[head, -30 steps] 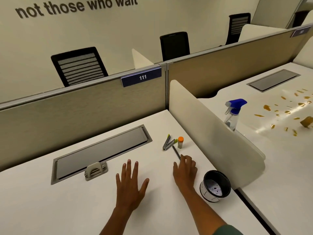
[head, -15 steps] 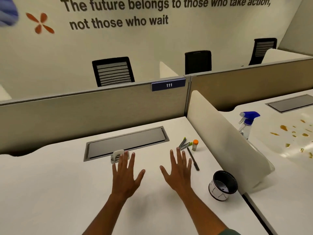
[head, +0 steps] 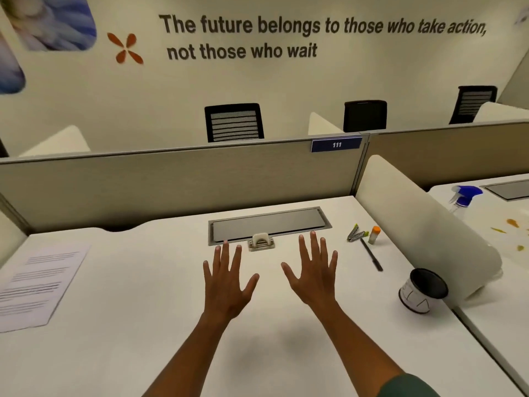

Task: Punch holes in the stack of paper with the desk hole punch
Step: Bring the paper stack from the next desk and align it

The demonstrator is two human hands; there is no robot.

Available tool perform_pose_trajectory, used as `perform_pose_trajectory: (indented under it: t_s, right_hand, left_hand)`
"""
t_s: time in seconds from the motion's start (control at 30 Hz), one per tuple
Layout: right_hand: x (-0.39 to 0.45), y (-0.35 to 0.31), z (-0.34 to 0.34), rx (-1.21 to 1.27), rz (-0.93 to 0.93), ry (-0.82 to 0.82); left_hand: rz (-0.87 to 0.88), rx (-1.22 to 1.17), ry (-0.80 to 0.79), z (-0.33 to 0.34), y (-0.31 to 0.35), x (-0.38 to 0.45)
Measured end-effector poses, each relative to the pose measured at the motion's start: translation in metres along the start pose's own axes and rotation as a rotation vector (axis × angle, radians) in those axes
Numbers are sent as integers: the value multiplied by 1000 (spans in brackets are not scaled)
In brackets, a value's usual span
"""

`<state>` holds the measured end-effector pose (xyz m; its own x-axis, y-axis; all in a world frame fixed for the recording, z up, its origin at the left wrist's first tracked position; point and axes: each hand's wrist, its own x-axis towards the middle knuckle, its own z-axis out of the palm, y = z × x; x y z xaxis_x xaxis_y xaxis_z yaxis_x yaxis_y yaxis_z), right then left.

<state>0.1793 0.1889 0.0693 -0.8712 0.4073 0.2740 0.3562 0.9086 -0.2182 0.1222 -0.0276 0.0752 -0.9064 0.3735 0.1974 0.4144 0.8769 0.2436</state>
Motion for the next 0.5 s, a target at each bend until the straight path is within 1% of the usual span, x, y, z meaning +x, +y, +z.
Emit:
perform_pose_trajectory:
  t_s: [0.1,0.27,0.5]
  right_hand:
    - [-17,-40,-13,-6,-1,24]
    - [-32,-87,-27,11,11,45]
    - [-28,-127,-29,50,-62,58]
  left_hand:
    - [21,-5,39,-22,-35,-19]
    - [25,-1,62,-43,-79,-38]
    - [-26,3,100,-60,-107,-43]
